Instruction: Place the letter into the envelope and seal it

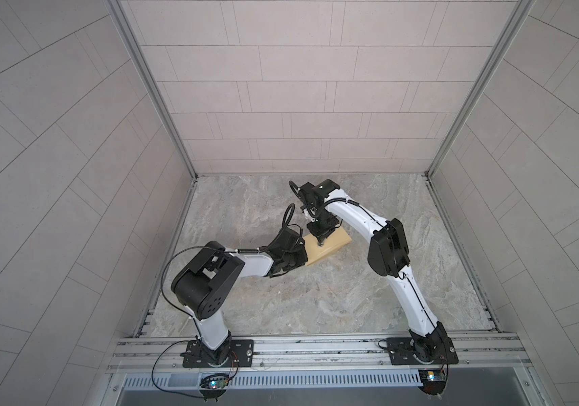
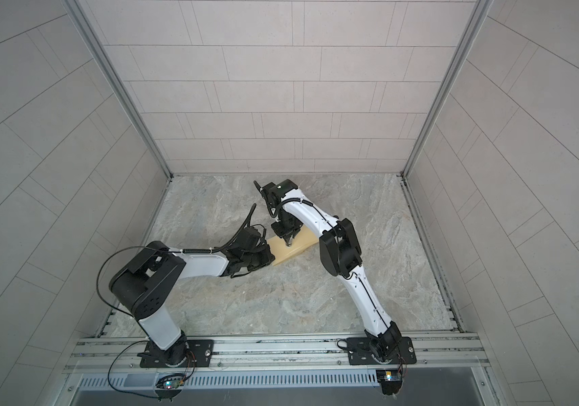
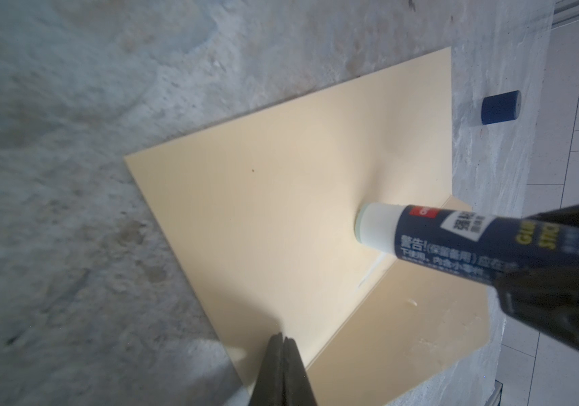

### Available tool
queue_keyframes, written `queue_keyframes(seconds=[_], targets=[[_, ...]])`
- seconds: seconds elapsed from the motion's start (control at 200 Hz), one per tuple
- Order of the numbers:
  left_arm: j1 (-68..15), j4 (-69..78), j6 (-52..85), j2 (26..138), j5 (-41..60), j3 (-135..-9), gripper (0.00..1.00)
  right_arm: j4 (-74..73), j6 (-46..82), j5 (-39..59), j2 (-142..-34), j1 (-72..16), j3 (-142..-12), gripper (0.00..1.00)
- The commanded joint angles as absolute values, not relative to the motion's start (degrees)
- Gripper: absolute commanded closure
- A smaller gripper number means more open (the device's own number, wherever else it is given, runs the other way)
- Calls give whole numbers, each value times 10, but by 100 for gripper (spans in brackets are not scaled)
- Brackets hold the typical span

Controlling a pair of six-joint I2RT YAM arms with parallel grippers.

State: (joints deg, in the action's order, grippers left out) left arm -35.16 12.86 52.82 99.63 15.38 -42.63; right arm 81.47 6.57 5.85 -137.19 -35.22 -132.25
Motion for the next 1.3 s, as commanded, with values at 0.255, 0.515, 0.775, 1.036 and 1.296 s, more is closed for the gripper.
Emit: queue_keyframes(seconds=[0.255, 0.515, 0.775, 1.036, 1.296], targets=[[-352, 75, 516, 995, 131, -417, 100, 843, 78, 6, -1395, -347, -1334, 100], [-352, 75, 516, 996, 129, -416, 100, 854, 82, -18, -1397, -323, -1334, 100], [-352, 73, 516, 996, 127, -415, 100, 856, 91, -38, -1400, -299, -1333, 100], [-353, 69, 516, 992, 126, -418, 100, 841, 94, -17, -1394, -297, -1333, 100], [-353, 63, 513, 994, 122, -419, 100, 808, 92, 4, -1321, -296, -1333, 100]])
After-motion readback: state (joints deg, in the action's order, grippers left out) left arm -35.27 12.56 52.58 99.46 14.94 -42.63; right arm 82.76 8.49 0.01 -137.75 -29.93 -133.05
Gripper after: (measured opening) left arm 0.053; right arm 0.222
